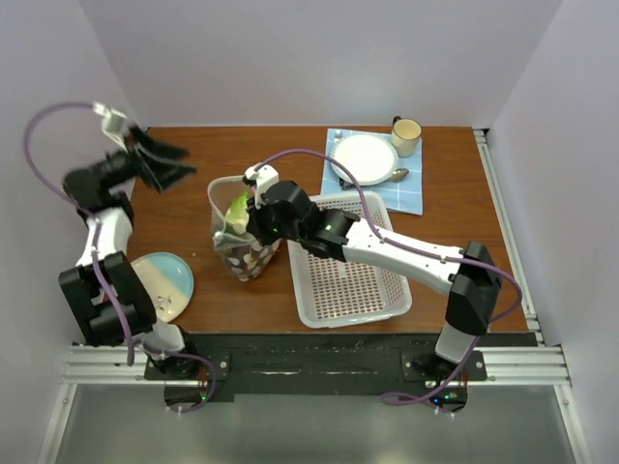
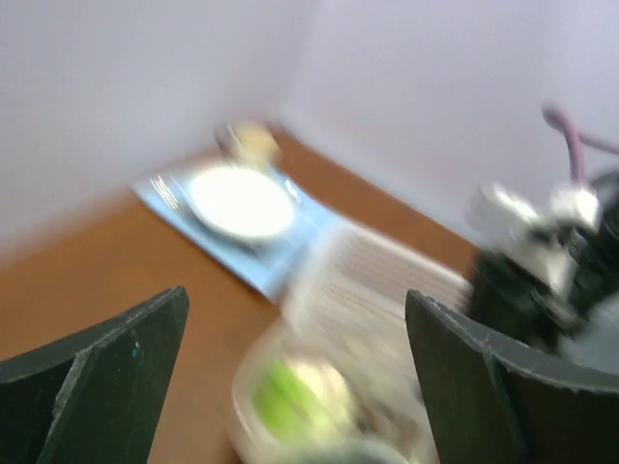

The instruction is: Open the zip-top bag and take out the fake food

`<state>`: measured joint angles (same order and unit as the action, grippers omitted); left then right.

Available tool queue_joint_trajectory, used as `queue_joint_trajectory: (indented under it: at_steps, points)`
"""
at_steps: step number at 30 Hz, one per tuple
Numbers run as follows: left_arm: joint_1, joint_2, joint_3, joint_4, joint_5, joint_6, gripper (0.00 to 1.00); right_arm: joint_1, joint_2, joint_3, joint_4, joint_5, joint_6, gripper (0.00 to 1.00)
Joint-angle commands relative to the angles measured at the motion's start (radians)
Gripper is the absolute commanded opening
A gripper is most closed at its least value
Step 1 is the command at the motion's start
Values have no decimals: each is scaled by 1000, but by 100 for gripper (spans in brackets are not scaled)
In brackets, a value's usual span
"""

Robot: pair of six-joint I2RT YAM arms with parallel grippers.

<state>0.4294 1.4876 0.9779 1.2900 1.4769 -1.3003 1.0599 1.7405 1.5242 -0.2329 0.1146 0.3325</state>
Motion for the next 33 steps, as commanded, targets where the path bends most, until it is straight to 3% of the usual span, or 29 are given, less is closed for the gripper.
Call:
queue_joint_trajectory:
  at_steps: [1, 2, 3, 4, 6, 11, 16, 21, 33]
  points:
    - [-102, 19, 538, -1273, -559, 905, 100, 6, -94, 8, 55, -19, 11, 0]
    - [-203, 57, 791, -1472, -992, 1343, 100, 6, -98, 2, 55, -24, 14, 0]
    - [-268, 95, 865, -1574, -1054, 1415, 100, 8, -101, -13, 63, -23, 19, 0]
    - [-285, 146, 915, -1677, -1041, 1415, 100, 8, -113, -22, 66, -23, 20, 0]
    - [-271, 152, 932, -1725, -980, 1363, 100, 8, -122, -62, 87, -18, 30, 0]
    - [-261, -51, 555, -1707, -902, 1366, 100, 8, -162, -134, 113, -7, 31, 0]
    - [-258, -260, 273, -1808, -908, 1490, 100, 8, -174, -162, 104, 0, 30, 0]
    - [-258, -325, 220, -1950, -762, 1527, 100, 8, -171, -170, 115, -1, 28, 0]
    - [-259, -395, 144, -2123, -699, 1687, 100, 8, -145, -150, 101, -6, 14, 0]
